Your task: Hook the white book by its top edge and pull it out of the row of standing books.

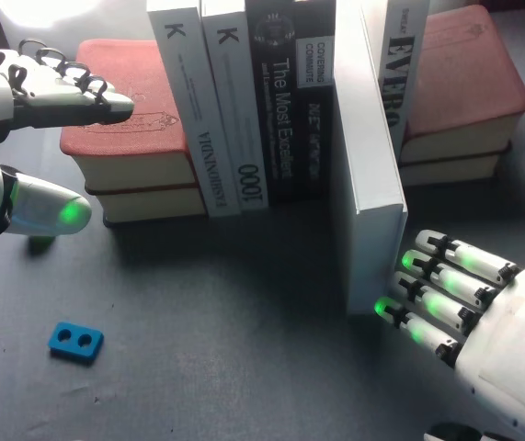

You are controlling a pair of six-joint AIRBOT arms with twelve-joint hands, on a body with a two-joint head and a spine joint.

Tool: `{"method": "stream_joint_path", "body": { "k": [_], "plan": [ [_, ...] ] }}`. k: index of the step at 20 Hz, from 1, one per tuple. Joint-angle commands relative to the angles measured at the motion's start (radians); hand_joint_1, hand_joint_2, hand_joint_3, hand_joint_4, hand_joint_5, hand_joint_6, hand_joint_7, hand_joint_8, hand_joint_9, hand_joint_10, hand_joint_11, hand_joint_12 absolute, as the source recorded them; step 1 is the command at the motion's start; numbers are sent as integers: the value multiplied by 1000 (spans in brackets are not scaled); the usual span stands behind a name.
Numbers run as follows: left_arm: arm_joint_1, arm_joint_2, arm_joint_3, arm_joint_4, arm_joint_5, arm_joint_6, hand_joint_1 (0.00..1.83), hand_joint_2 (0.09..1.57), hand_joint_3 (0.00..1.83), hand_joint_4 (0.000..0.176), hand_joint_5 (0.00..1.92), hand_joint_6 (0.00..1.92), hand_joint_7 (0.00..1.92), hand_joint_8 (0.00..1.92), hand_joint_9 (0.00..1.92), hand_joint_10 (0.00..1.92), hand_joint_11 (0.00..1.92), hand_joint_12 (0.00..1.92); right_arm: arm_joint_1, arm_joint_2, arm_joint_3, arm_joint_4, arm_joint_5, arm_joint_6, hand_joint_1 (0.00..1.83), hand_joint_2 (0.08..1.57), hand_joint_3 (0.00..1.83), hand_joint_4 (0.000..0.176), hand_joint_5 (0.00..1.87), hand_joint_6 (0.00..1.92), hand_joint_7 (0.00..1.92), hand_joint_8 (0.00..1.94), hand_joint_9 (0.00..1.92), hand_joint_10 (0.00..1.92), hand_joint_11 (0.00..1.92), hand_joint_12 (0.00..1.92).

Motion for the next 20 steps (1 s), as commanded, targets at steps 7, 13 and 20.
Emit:
{"method": "stream_joint_path", "body": {
  "k": [7,13,20],
  "plan": [
    [-15,-1,4,-32,52,-3,0,1248,1,0,9,0,10,1,0,0,0,0,4,54,-110,-72,155,-13,0,1220,0,0,147,0,132,0,92,0,0,157],
    [-15,-1,5,-32,51,-2,0,1249,1,0,7,3,2,1,0,0,0,0,29,122,-192,-72,196,14,0,1222,0,0,150,0,138,0,89,1,0,132],
    [-16,-2,5,-32,56,7,0,1243,0,0,9,0,7,0,1,0,0,0,55,176,-226,-257,291,137,0,1220,0,0,52,0,31,0,7,0,0,0]
  ]
}}
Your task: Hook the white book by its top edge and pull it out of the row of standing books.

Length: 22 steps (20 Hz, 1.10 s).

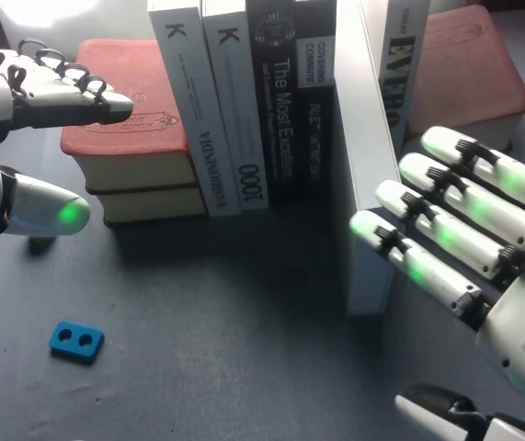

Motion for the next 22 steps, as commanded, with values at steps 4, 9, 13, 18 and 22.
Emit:
{"method": "stream_joint_path", "body": {
  "k": [4,9,13,18,22],
  "plan": [
    [-17,-2,1,-32,68,2,0,1242,0,0,8,2,7,2,0,0,0,0,113,8,23,-85,61,33,0,1212,0,0,2,0,0,0,0,0,0,0],
    [-18,-2,-8,-32,68,2,0,1221,0,0,3,1,2,1,0,0,0,0,330,8,124,19,-155,111,0,1167,0,0,0,0,0,0,0,0,0,0],
    [-21,-2,-9,-32,68,2,0,1215,0,0,1,0,2,0,0,0,0,0,437,4,200,100,-305,159,0,1153,0,0,0,0,0,0,0,0,0,0],
    [-21,-2,-9,-32,68,2,0,1213,0,0,3,1,7,2,0,0,0,0,553,-22,300,214,-451,212,0,1147,0,0,0,0,0,0,0,0,0,0],
    [-21,-4,-5,-30,68,2,0,1219,0,0,0,0,0,0,0,0,0,0,591,-39,362,214,-536,285,0,1143,0,0,0,0,0,0,0,0,0,0]
  ]
}}
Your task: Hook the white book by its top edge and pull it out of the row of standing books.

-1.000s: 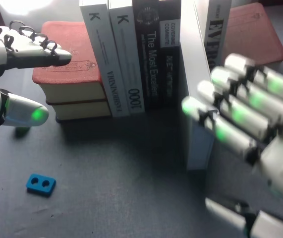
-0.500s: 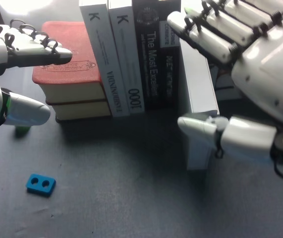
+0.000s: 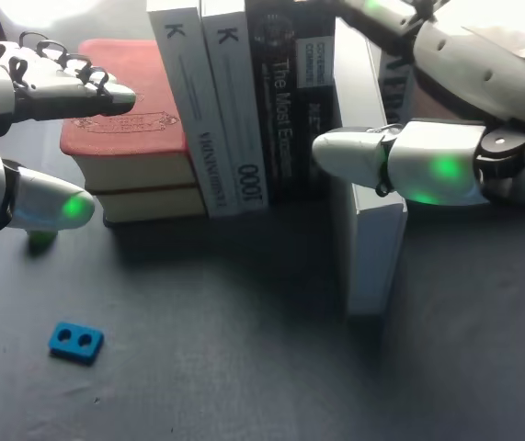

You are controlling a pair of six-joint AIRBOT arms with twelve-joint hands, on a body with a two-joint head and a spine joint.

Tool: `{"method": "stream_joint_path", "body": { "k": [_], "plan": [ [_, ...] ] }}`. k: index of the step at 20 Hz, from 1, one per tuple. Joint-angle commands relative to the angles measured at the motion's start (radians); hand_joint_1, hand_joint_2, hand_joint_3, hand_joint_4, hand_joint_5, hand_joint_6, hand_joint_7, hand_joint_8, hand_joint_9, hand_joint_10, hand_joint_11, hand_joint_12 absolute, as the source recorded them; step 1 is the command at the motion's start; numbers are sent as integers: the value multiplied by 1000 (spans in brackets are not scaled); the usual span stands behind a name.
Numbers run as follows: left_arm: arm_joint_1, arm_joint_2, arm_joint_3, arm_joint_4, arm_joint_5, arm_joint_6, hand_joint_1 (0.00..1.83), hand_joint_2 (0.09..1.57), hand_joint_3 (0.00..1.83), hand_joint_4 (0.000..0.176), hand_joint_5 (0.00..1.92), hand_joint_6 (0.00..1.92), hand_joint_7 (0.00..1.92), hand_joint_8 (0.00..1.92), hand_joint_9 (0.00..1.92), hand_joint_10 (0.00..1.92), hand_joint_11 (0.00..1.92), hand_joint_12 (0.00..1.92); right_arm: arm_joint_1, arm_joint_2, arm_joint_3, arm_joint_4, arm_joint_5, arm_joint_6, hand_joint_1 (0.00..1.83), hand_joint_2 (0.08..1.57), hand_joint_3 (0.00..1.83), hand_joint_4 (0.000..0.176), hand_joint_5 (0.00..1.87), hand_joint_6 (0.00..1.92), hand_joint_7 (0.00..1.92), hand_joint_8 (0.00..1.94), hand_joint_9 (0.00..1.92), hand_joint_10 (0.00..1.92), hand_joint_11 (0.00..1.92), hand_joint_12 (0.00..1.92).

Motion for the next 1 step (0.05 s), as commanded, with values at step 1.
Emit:
{"method": "stream_joint_path", "body": {
  "k": [1],
  "plan": [
    [-11,-3,0,-30,55,2,0,1219,0,0,0,0,0,0,0,0,0,0,18,3,2,-57,50,14,0,1142,0,0,0,0,0,0,0,0,0,0]
  ]
}}
